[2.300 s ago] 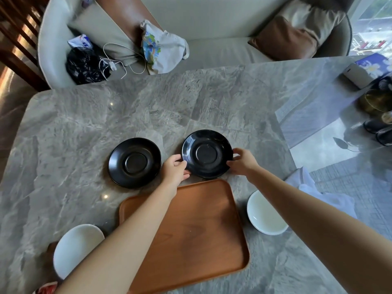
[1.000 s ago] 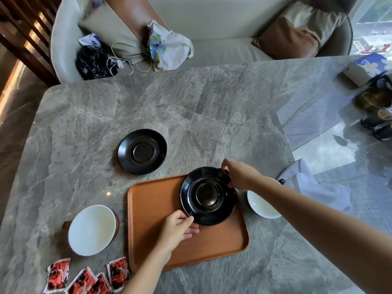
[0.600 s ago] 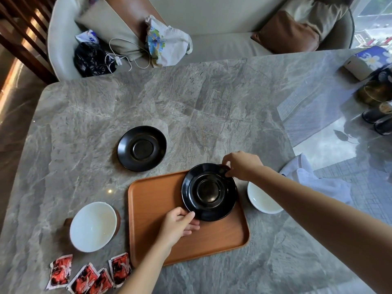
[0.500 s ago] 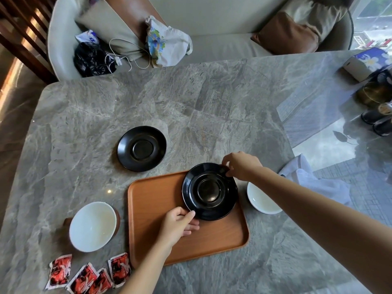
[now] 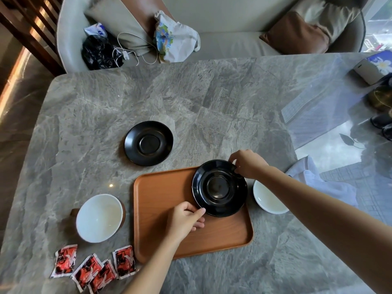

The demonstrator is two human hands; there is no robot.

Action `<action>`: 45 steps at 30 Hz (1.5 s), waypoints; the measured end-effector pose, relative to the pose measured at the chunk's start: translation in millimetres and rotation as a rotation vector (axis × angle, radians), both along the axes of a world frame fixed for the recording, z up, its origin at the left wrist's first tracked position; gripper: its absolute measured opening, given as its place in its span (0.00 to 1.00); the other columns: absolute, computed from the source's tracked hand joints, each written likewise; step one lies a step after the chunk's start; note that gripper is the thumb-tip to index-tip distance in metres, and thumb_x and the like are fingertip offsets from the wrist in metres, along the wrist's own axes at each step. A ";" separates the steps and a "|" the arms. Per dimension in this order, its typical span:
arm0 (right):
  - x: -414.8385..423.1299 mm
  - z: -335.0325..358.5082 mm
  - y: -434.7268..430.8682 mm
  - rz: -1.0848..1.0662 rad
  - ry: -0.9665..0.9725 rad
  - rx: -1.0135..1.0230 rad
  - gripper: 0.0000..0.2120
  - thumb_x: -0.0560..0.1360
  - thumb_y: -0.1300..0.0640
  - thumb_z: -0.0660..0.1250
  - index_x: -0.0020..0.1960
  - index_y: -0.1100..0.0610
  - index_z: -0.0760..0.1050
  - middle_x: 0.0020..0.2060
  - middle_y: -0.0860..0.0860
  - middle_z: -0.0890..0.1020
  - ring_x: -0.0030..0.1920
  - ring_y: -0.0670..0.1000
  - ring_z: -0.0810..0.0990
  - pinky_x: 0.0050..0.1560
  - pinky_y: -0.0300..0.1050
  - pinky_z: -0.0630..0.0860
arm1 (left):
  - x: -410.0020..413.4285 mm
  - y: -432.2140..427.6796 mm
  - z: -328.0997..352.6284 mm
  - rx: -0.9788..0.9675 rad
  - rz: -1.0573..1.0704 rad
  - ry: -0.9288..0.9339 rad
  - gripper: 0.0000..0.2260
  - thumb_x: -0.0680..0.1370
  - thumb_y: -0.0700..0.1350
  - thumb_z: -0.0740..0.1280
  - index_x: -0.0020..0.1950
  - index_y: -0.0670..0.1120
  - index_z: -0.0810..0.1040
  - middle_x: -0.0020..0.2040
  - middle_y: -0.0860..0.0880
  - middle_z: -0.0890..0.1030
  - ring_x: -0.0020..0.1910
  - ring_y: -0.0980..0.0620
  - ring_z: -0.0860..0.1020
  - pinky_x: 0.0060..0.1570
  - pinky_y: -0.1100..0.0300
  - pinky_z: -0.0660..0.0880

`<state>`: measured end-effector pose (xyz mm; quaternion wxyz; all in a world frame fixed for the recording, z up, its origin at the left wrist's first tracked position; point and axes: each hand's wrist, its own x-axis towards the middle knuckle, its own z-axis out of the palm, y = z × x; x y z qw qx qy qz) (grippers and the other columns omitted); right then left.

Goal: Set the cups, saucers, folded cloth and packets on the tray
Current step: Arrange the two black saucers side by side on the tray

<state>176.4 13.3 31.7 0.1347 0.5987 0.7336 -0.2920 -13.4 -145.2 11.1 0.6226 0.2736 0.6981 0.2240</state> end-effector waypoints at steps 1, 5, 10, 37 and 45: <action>-0.7 -0.1 1.7 0.011 -0.010 -0.016 0.16 0.71 0.64 0.66 0.56 0.52 0.79 0.48 0.54 0.83 0.49 0.56 0.81 0.48 0.51 0.79 | -3.2 -0.9 2.6 -0.006 -0.014 -0.027 0.09 0.75 0.46 0.69 0.45 0.40 0.75 0.41 0.43 0.85 0.36 0.51 0.83 0.33 0.63 0.75; -7.9 1.0 6.0 0.021 0.020 0.035 0.19 0.72 0.55 0.70 0.62 0.54 0.74 0.54 0.54 0.80 0.53 0.56 0.79 0.51 0.50 0.78 | -30.0 0.3 15.6 0.069 -0.001 -0.043 0.08 0.78 0.44 0.65 0.50 0.40 0.77 0.44 0.46 0.84 0.42 0.52 0.82 0.45 0.59 0.77; -56.6 2.3 9.9 -0.006 0.307 0.171 0.14 0.74 0.54 0.67 0.60 0.53 0.76 0.51 0.51 0.82 0.46 0.50 0.80 0.48 0.46 0.77 | -77.8 33.7 24.4 0.261 0.476 -0.020 0.03 0.78 0.40 0.63 0.49 0.44 0.76 0.43 0.47 0.82 0.36 0.55 0.80 0.36 0.62 0.77; -180.8 -35.2 -4.3 -0.766 0.821 0.023 0.18 0.76 0.66 0.60 0.63 0.53 0.72 0.40 0.48 0.81 0.41 0.49 0.80 0.44 0.42 0.75 | -123.5 82.6 -9.4 0.301 0.756 0.130 0.08 0.75 0.34 0.65 0.53 0.42 0.74 0.39 0.49 0.79 0.33 0.57 0.78 0.34 0.65 0.73; -148.4 -13.2 7.4 -0.335 0.638 0.034 0.21 0.72 0.69 0.62 0.62 0.54 0.75 0.40 0.53 0.81 0.45 0.55 0.80 0.44 0.38 0.69 | -95.6 16.4 34.9 0.177 0.687 -0.220 0.06 0.77 0.36 0.64 0.42 0.43 0.71 0.40 0.44 0.81 0.32 0.56 0.83 0.29 0.68 0.76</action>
